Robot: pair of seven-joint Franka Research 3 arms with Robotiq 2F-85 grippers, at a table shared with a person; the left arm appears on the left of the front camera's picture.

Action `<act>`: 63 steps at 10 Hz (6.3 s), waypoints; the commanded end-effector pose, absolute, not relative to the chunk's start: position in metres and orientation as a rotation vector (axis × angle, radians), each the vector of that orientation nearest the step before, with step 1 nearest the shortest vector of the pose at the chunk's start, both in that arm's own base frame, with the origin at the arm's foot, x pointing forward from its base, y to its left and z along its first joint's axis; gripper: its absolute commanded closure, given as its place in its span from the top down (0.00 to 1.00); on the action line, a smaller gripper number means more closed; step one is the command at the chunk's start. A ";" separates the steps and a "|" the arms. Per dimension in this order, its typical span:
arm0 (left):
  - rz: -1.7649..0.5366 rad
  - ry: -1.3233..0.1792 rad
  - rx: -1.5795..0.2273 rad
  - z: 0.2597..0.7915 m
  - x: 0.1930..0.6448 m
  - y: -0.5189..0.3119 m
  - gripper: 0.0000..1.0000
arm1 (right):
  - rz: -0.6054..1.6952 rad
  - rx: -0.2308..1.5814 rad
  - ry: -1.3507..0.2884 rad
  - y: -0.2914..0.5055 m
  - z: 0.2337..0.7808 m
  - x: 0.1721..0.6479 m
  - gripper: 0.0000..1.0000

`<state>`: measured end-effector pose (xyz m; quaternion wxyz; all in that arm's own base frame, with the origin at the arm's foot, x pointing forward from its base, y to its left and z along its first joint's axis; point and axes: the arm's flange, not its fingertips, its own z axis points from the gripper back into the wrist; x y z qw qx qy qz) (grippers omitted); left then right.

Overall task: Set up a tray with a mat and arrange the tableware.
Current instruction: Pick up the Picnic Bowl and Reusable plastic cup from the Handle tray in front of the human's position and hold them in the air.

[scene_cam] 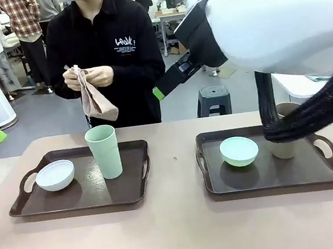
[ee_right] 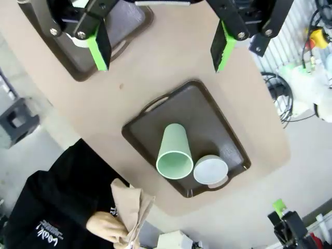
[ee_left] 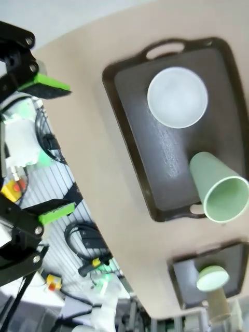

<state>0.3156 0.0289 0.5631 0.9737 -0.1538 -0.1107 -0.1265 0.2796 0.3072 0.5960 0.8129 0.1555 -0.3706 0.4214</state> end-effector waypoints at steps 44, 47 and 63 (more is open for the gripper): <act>-0.304 0.025 -0.054 0.401 0.496 0.022 1.00 | 1.619 1.044 -0.499 0.513 0.314 0.548 1.00; -0.306 0.024 -0.063 0.378 0.508 0.032 1.00 | 1.641 1.055 -0.477 0.530 0.309 0.543 1.00; -0.273 0.082 -0.032 0.356 0.519 0.030 0.00 | 1.706 1.060 -0.514 0.542 0.304 0.544 0.28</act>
